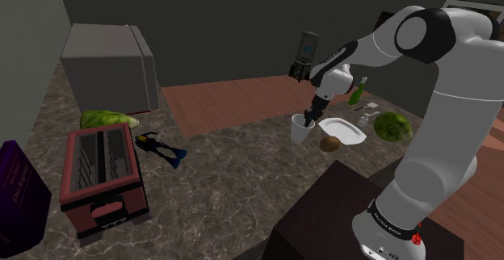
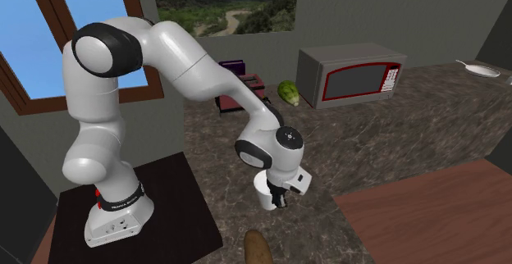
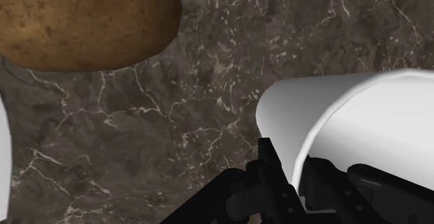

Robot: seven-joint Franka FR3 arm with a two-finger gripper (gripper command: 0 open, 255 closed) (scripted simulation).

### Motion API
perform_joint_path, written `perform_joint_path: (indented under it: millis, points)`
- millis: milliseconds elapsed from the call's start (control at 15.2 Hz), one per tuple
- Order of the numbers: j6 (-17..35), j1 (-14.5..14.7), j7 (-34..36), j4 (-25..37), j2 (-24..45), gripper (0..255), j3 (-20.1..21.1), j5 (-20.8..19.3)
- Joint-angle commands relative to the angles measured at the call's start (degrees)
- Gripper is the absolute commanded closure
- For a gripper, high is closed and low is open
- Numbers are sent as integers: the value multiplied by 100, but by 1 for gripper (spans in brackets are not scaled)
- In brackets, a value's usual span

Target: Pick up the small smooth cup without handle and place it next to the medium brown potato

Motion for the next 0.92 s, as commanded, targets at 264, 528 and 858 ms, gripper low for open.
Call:
perform_joint_path:
  millis: [264,528,858]
  points:
    - [341,-78,-273,17,408,255,139,321]
    - [439,-111,-358,33,539,255,189,419]
    - [439,-111,-358,33,539,255,189,419]
